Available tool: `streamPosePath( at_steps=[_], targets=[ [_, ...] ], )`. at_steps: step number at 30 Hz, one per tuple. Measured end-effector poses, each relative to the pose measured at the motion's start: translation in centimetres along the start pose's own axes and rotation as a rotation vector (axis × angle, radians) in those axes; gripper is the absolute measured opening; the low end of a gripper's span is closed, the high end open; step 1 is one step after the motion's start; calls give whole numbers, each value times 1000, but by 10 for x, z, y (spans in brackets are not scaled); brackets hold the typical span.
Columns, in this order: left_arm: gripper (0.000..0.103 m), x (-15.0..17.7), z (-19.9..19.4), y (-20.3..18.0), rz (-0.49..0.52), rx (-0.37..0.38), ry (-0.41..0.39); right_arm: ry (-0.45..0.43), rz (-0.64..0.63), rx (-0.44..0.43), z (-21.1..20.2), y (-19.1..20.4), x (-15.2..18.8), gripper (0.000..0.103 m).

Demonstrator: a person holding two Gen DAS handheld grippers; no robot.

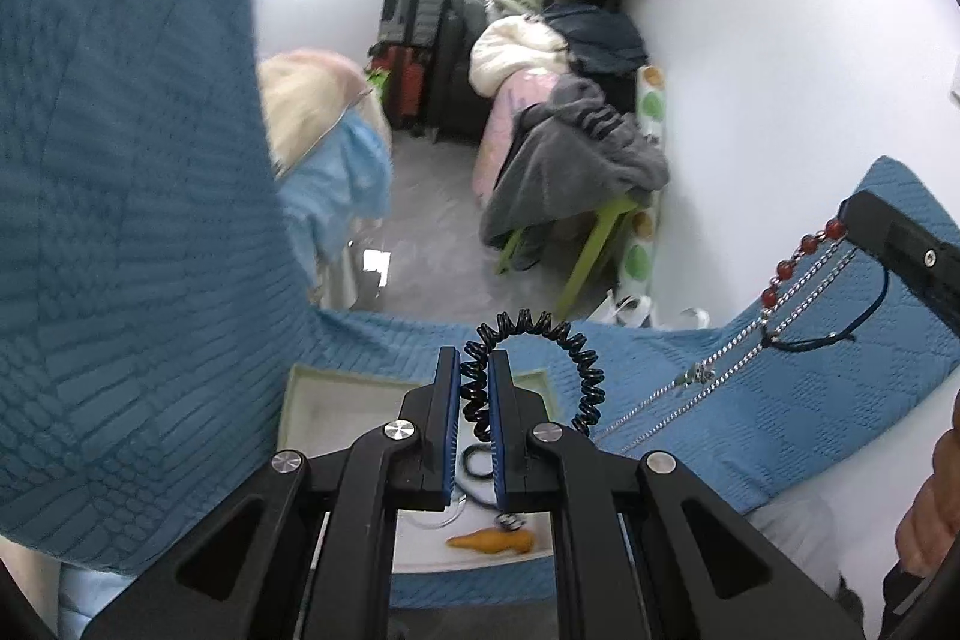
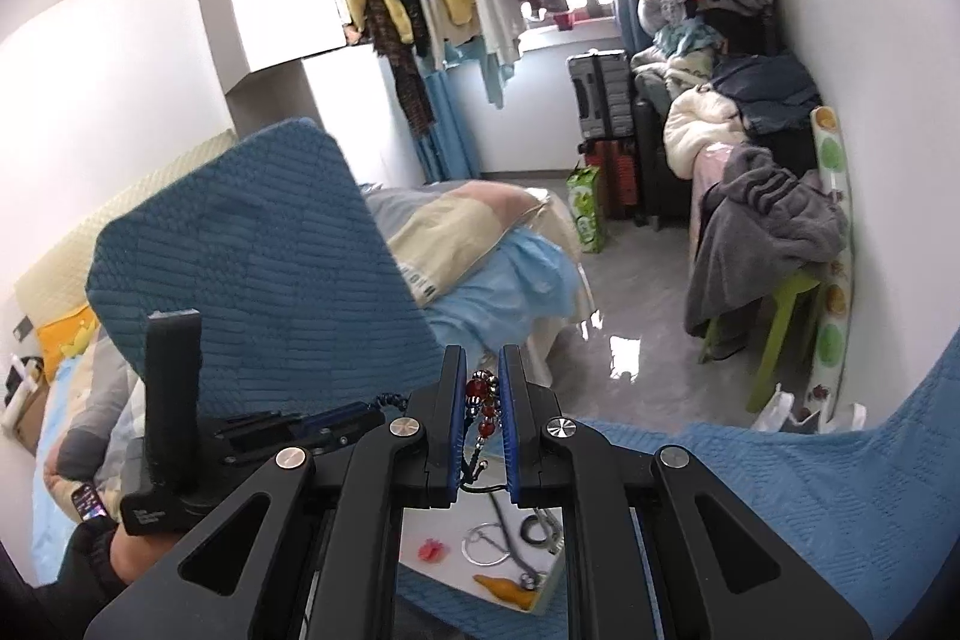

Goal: Organize jewelry
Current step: 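Carry the hair tie and necklace into the box and open both tools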

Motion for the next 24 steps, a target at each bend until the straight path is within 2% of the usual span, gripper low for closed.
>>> streamPosePath(
  at_steps=[5,14,20,24],
  targets=[
    [7,34,23,19,-21,-3,64,62,32,5,36,-5,30,9],
    [8,103,83,24,-15,-1,212,285,93,93,121,-39,125,9],
    [8,125,102,25,-33,8,256,368,144,129,152,-63,164,9],
    [8,138,115,27,-54,15,284,402,133,157,163,-69,182,9]
  ],
)
Point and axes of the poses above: each gripper's, at about its wrist camera, not at the fingertips, and z roughly the way its jaws point, y to its left, x to its underside, the point moved 6 cm from there along z, roughly the way its jaws point, and after that the axes turned 13 degrees about z, right-handed, at the moved point
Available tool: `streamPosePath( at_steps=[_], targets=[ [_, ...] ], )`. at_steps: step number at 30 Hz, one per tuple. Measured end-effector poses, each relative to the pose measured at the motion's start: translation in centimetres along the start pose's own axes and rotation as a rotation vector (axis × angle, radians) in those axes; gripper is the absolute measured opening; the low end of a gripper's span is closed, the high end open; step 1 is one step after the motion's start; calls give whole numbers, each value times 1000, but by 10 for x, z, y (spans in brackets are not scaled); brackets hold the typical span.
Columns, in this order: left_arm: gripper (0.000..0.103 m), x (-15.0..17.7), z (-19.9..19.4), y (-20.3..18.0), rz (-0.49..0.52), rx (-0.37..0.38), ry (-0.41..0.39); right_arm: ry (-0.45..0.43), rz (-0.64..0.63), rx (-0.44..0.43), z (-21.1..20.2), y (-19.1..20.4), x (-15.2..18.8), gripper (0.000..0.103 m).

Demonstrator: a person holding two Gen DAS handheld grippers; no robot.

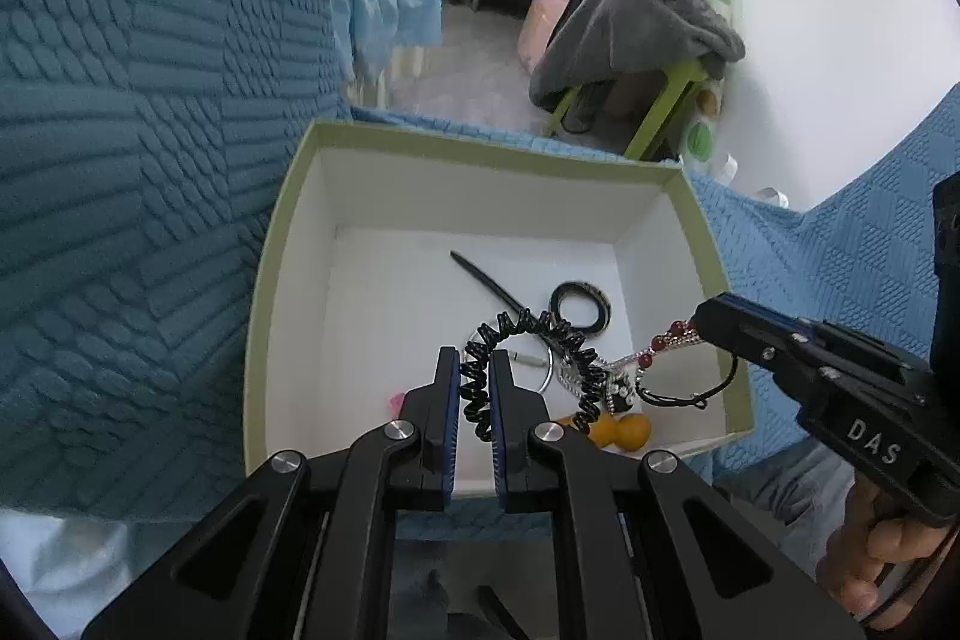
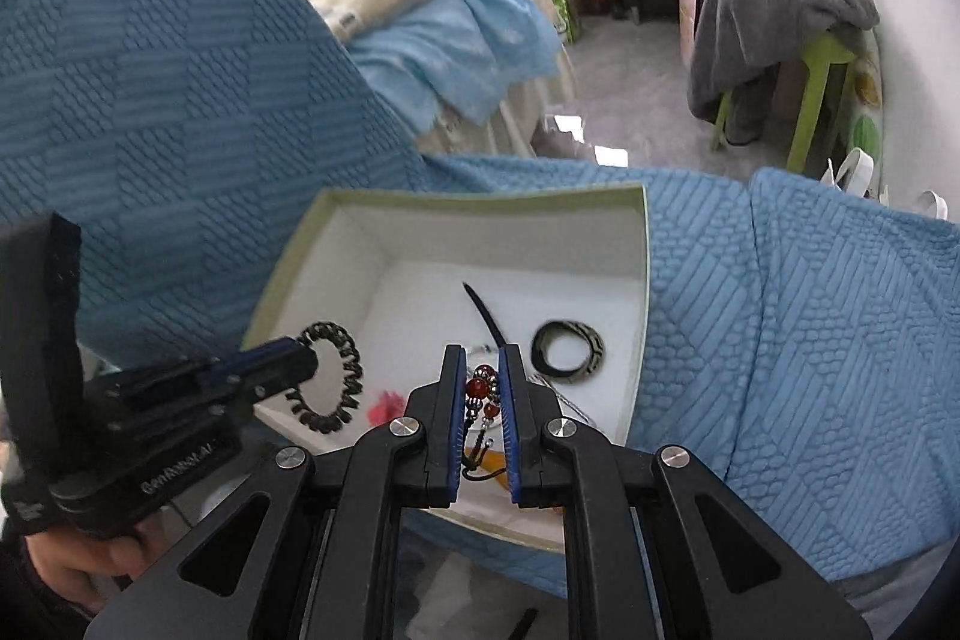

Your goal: Organize jewelry

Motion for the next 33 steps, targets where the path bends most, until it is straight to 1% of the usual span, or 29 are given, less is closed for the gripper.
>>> streamPosePath(
  at_steps=[3,5,6,7,8,9,11,12,14,17,22,25,27,29,30,32,33],
  targets=[
    [9,1,-1,1,-22,14,-10,20,19,9,3,-7,8,10],
    [9,-1,-5,1,-31,10,-24,12,29,9,-1,-10,8,10],
    [9,-3,-8,0,-37,27,-32,9,29,8,-4,-10,7,10],
    [10,-3,-10,0,-42,40,-33,5,27,8,-6,-11,6,13],
    [14,-4,-12,0,-47,42,-31,-1,25,3,-11,-10,5,23],
    [18,-6,-16,3,-50,34,-28,-6,22,-1,-13,-9,4,28],
    [52,-8,-25,5,-54,19,-38,-24,12,-12,-23,-5,1,29],
    [56,-9,-29,5,-56,17,-47,-33,5,-16,-27,-2,-2,29],
    [57,-13,-45,7,-69,10,-78,-56,-4,-34,-40,5,-8,29],
    [57,-18,-68,8,-81,2,-105,-114,-27,-54,-68,16,-19,29],
    [57,-34,-117,5,-69,-37,-170,-210,-33,-105,-120,30,-37,29],
    [57,-42,-149,1,-64,-44,-215,-265,-36,-125,-154,37,-45,29],
    [57,-48,-169,-4,-54,-51,-246,-300,-35,-137,-174,40,-47,29],
    [57,-51,-191,-12,-31,-87,-266,-335,-35,-153,-193,44,-49,29],
    [57,-54,-206,-20,-11,-93,-294,-349,-39,-157,-200,45,-49,29],
    [57,-57,-226,-31,8,-92,-325,-377,-56,-143,-213,47,-48,29],
    [57,-58,-232,-34,16,-92,-337,-388,-59,-150,-221,48,-47,29]
  ],
)
Point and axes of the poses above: each gripper's, at about its wrist camera, not at the fingertips, and z roughly the way its jaws point, y to its left, x to its underside, the point moved 6 cm from there along z, roughly the way its jaws point, and after that the axes turned 13 degrees about z, right-handed, at the moved point
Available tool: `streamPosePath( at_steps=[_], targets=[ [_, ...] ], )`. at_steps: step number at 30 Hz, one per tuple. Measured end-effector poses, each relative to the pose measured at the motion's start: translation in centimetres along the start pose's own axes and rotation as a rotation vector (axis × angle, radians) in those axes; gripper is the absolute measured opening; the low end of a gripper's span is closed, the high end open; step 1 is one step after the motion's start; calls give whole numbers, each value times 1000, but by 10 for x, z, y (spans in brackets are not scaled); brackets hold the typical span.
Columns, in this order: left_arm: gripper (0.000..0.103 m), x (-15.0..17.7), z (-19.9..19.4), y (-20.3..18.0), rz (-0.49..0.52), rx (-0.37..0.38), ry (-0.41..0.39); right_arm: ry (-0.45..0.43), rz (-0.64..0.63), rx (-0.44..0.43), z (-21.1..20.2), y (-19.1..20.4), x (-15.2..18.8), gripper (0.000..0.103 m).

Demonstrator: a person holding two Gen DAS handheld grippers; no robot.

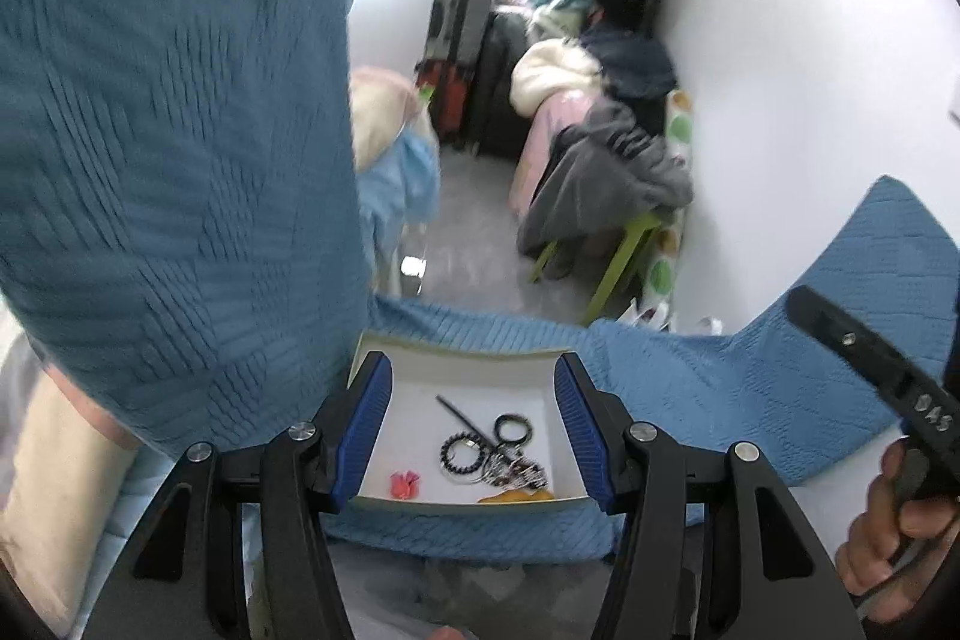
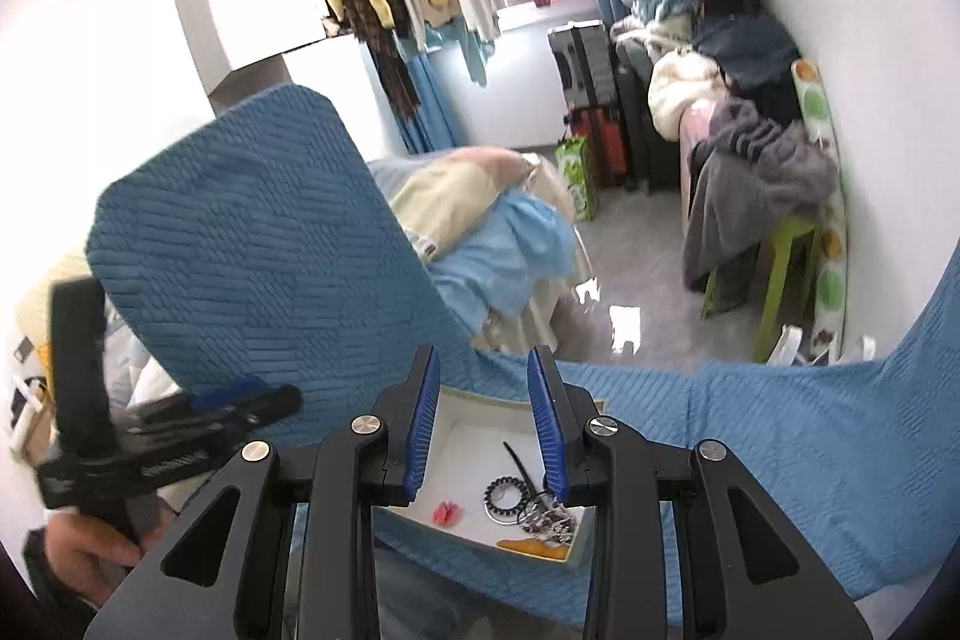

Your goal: Organize jewelry

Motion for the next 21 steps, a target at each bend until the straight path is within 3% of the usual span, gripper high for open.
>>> streamPosePath(
  at_steps=[9,21],
  targets=[
    [57,-12,-52,-22,13,-27,-93,-70,-44,14,-43,8,6,29],
    [57,26,-50,-38,14,-11,-51,-32,-58,48,-53,2,54,29]
  ],
)
Point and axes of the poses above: each gripper's, at about its wrist camera, not at the fingertips, and z roughly the way its jaws point, y to its left, x to its underside, the point moved 6 cm from there along z, roughly the way its jaws point, and after that the axes turned 13 degrees about z, right-handed, at the moved point
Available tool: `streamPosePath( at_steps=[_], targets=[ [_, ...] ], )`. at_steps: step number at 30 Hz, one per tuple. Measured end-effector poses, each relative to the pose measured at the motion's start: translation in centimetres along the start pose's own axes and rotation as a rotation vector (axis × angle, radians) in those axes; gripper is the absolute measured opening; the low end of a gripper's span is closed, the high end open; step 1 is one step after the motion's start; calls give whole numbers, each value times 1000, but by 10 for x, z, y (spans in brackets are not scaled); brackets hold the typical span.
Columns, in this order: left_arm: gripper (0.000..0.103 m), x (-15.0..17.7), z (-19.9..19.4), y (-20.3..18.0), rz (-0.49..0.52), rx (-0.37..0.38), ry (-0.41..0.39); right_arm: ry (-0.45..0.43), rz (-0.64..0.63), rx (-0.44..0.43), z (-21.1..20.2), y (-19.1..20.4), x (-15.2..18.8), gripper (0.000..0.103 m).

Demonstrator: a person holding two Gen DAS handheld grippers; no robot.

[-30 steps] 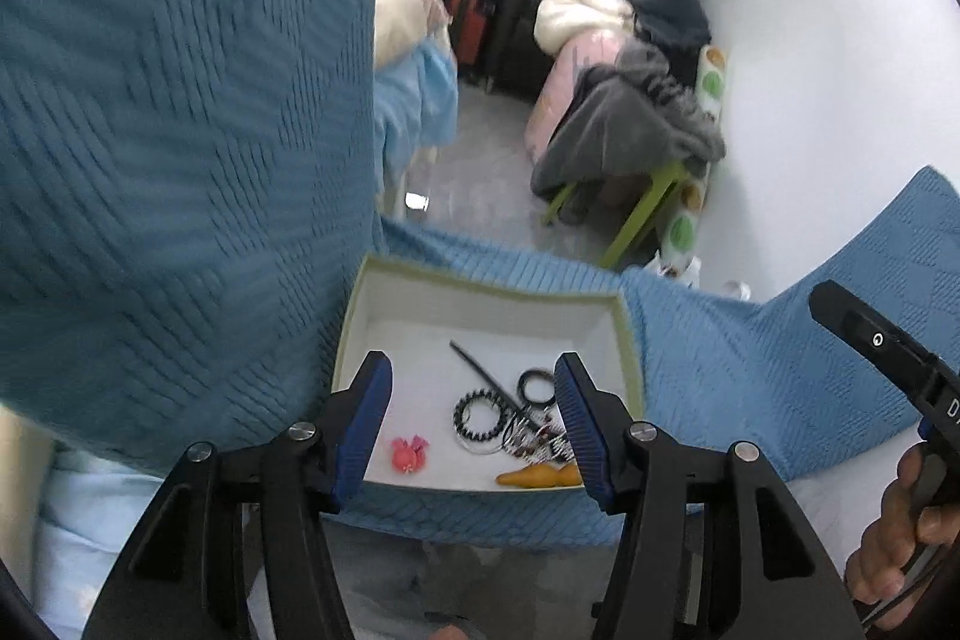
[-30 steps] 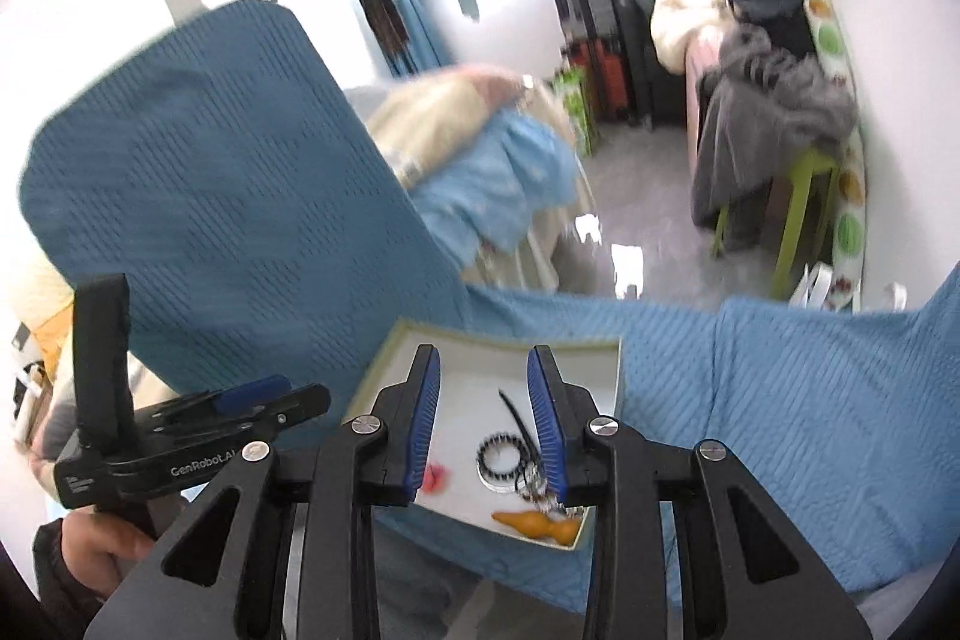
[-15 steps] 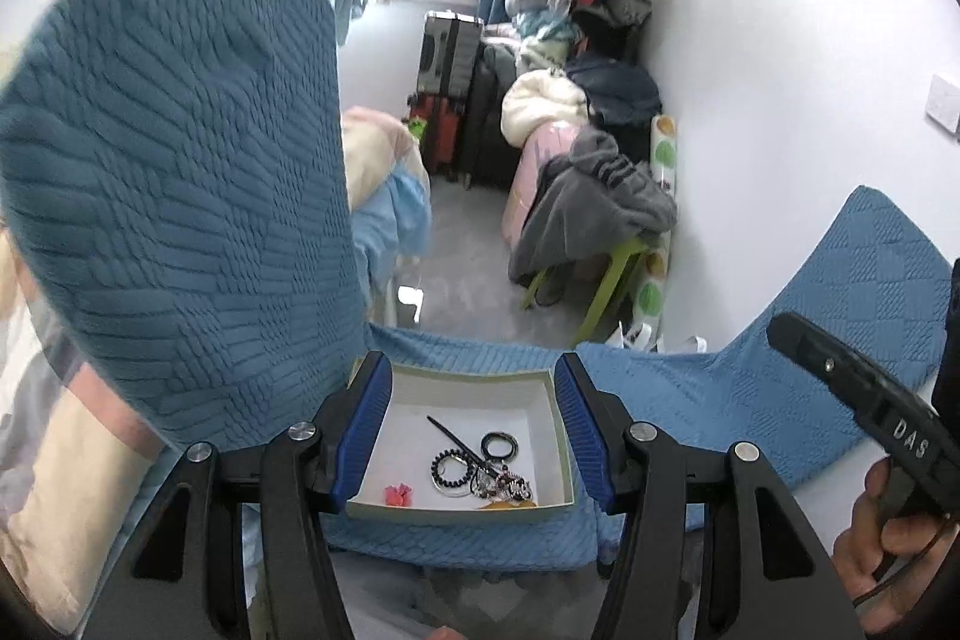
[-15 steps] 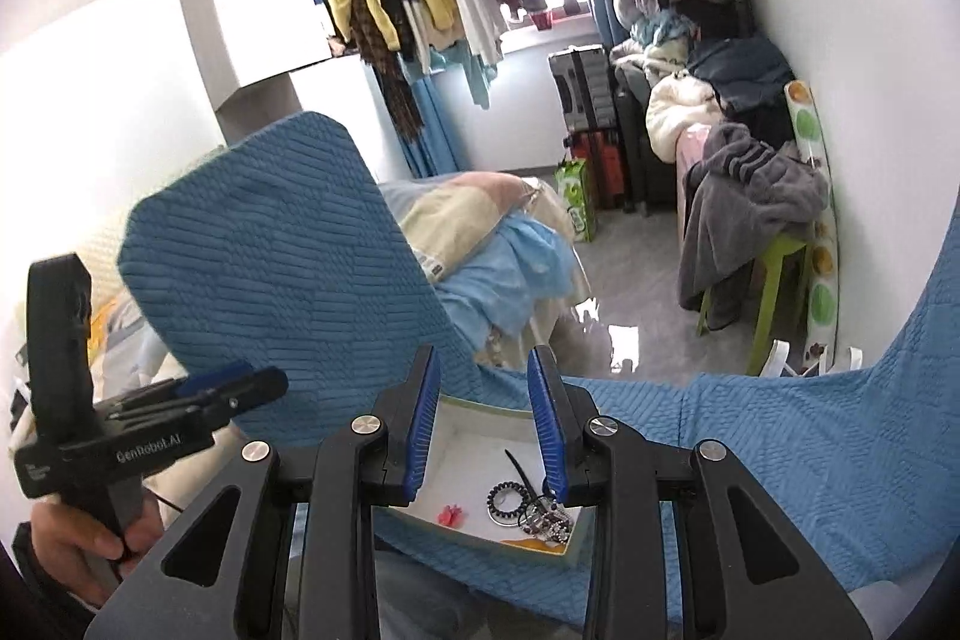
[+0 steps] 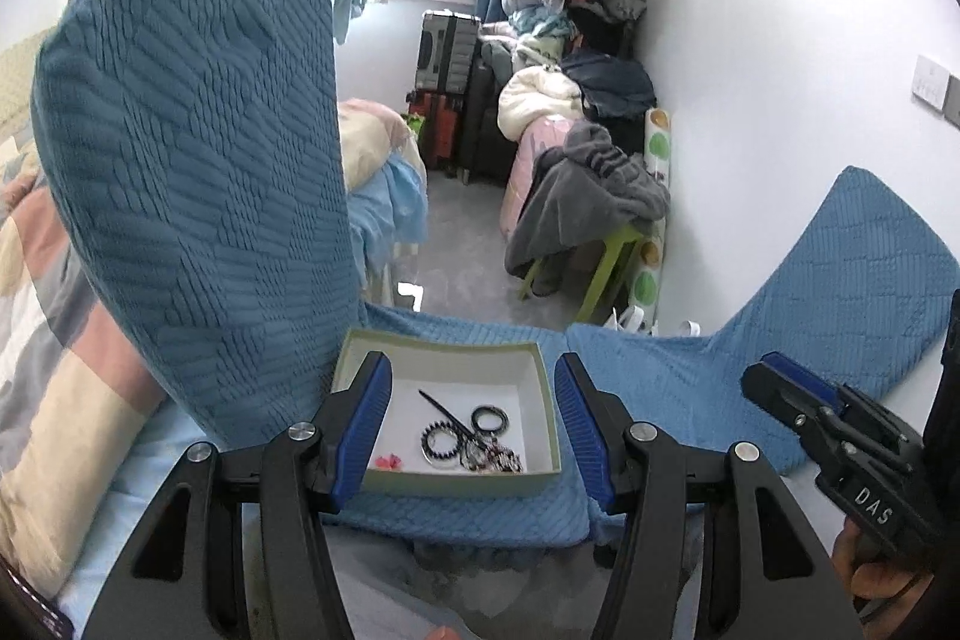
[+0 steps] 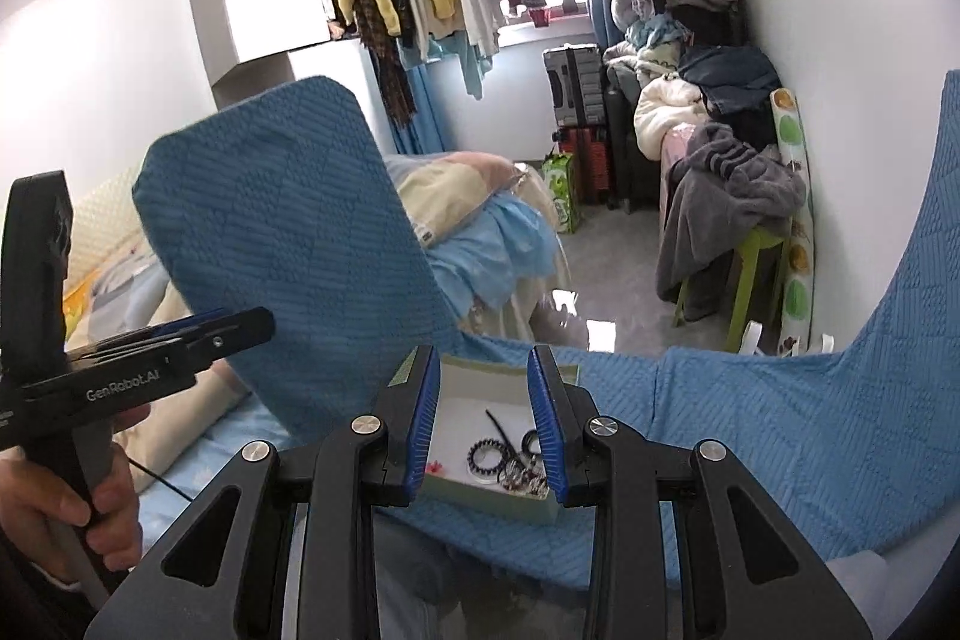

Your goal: Organize jewelry

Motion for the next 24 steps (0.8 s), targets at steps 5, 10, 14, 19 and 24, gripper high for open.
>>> streamPosePath(
  at_steps=[5,10,14,19,24],
  targets=[
    [57,18,14,1,-22,28,42,31,11,17,7,-6,18,29],
    [57,32,26,3,-27,10,73,68,29,33,17,-16,34,29],
    [57,41,35,2,-30,5,91,96,38,50,25,-23,44,29],
    [57,54,47,0,-28,-10,127,118,59,66,33,-32,53,29],
    [57,63,56,2,-29,-32,153,139,76,83,41,-38,62,31]
  ],
)
Point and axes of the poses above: each gripper's, at about its wrist camera, not at the fingertips, and z roughly the way its jaws point, y to its left, x to its underside, the point moved 6 cm from there along z, roughly the way its jaws point, and after that the axes turned 13 degrees about z, right-handed, at the moved point
